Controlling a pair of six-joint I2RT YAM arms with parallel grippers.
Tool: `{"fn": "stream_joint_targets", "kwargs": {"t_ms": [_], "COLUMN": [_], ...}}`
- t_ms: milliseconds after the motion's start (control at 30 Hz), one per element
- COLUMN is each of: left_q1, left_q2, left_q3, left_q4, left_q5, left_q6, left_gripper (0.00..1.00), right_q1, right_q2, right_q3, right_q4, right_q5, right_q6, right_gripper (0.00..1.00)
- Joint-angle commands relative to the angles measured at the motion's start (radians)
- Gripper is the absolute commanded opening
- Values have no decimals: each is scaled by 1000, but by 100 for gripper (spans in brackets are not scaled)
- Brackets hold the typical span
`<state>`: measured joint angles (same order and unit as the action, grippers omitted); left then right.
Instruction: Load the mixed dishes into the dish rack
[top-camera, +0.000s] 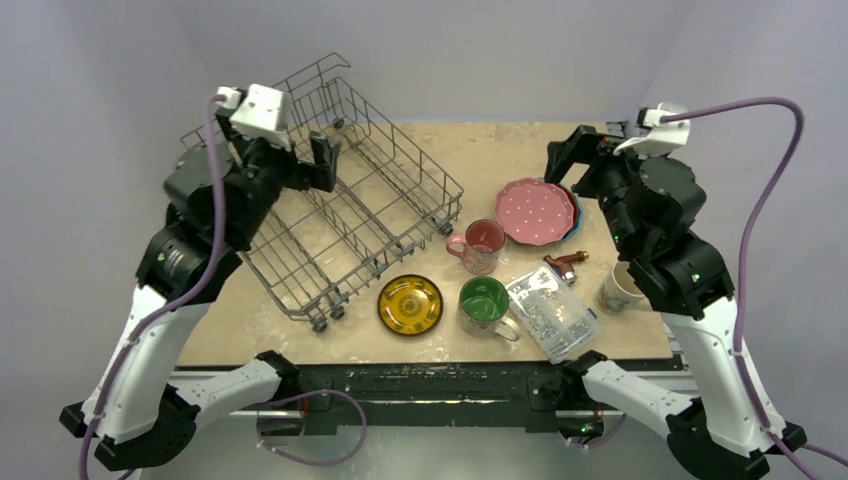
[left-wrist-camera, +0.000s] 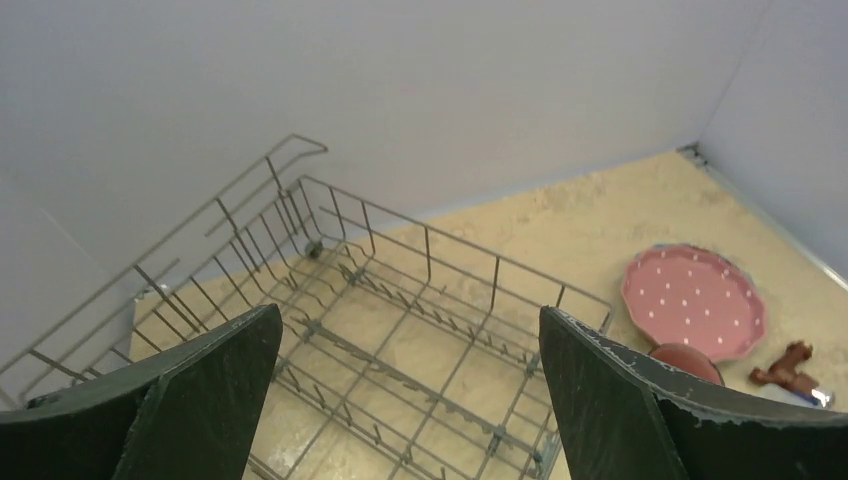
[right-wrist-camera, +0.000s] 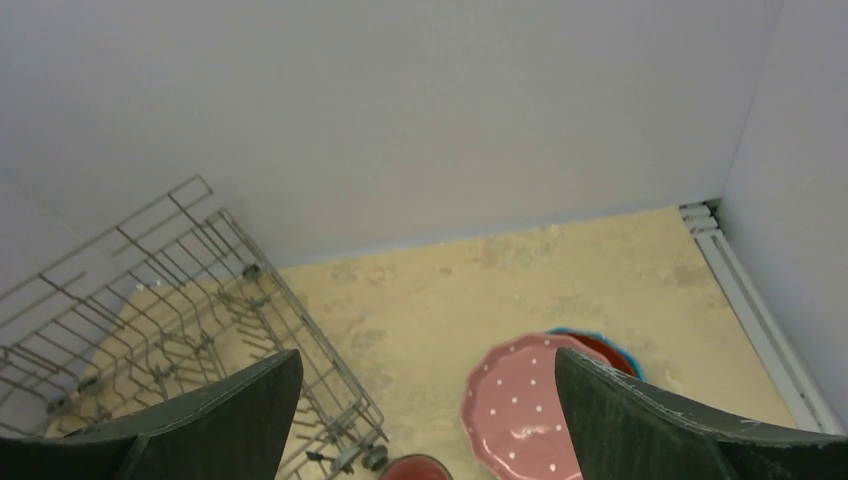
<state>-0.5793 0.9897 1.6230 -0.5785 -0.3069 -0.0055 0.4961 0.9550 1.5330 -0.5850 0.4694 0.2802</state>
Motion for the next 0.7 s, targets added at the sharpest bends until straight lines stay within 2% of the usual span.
{"fn": "stream_joint_targets", "kwargs": {"t_ms": [0,100,167,233,367,467,667], "left_q1": [2,15,15,13,1,-1,0], "left_q2": [-5,-15,-9,7,12,-26,-31], "left_q3": [-79,-188,-240,-267,-277,-306,-334], "left_q4": [49,110,132,124,99,127,152], "left_q5": [90,208,313,371,339,298,251], "left_q6": [-19,-122,-155,-166,-159,-143,-139], "left_gripper": [100,100,100,100,100,100,100], "right_q1": [-4,-4,-4,-4,-4,4,178], "right_q2": [-10,-43,-74,-88,-28,69,137], "right_q3": [-75,-132,-175,-219,-291,-319,-398], "right_q4": [-58,-85,-73,-97,-198,-261,-235], "right_q5": [-51,-137,-225,-241,-219,-332,-294], "right_q6": [30,59,58,108,230,228,171], "right_gripper": [99,99,99,99,99,99,99]}}
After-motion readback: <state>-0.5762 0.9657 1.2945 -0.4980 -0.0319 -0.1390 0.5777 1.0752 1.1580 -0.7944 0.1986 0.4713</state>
